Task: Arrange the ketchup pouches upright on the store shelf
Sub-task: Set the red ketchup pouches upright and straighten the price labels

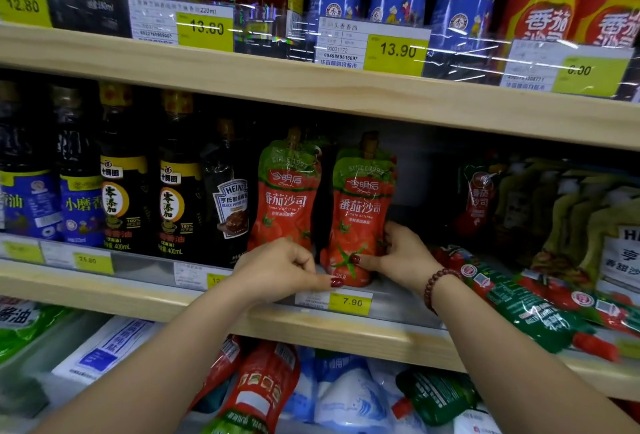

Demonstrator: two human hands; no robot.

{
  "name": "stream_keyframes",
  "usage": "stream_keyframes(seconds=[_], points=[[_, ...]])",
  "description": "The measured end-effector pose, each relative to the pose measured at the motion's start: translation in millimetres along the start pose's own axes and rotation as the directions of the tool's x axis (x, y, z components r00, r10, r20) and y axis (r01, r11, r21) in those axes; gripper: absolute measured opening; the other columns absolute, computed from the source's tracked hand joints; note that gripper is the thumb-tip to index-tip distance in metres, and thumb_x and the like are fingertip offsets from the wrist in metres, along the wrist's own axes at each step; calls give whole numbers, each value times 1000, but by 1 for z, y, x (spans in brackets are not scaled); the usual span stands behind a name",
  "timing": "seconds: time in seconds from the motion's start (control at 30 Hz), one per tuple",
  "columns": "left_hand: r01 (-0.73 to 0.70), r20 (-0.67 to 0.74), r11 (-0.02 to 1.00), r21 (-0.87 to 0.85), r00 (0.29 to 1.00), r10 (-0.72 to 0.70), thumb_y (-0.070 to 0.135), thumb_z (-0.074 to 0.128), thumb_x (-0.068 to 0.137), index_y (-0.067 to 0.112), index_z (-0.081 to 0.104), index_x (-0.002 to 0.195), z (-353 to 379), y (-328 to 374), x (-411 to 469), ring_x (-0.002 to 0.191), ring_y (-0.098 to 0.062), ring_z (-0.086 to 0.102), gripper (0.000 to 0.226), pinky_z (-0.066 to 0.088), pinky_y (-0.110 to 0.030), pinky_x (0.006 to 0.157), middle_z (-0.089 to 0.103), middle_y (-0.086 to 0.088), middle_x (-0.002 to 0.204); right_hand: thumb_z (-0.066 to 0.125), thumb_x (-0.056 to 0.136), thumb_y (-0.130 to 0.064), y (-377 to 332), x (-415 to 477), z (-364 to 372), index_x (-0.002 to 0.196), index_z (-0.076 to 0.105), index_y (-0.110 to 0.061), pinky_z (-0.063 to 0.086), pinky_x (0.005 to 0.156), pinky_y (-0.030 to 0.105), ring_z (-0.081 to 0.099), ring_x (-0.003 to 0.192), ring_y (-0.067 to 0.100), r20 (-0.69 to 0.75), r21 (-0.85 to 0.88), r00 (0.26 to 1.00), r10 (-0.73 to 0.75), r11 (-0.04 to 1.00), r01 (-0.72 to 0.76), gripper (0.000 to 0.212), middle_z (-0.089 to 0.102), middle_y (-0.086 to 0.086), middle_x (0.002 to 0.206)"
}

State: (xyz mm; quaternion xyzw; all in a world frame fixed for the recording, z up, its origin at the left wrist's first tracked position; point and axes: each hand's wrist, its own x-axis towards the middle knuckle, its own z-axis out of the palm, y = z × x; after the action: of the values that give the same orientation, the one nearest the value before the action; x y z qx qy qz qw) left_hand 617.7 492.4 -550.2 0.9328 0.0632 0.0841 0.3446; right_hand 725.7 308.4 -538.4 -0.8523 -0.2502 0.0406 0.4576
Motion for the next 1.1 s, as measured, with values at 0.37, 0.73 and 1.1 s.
stream_keyframes(seconds=[0.37,0.73,1.1], points=[[-3,-17,1000,12,1000,3,69,66,59,31,65,57,-1,4,-7,41,9,45,38,36,-23,55,50,21,40,79,71,-19,-10,-6,-2,122,52,-14,49,91,31,60,109,20,5,-104,1000,26,994,-26,58,61,6,124],[-209,-156,978,25,965,211,27,72,78,31,71,71,-23,-10,-35,75,2,62,8,50,-24,71,69,16,75,78,71,-14,-18,-59,-9,91,61,-23,55,79,29,63,85,10,-350,84,917,-192,968,235,28,66,-3,91],[-93,-390,994,-50,919,67,27,72,78,38,63,68,-33,-53,-59,93,-13,63,18,49,-39,88,70,7,83,77,73,-22,2,-139,126,110,64,-18,48,90,25,59,103,5,161,124,899,-406,912,390,39,65,-1,110]])
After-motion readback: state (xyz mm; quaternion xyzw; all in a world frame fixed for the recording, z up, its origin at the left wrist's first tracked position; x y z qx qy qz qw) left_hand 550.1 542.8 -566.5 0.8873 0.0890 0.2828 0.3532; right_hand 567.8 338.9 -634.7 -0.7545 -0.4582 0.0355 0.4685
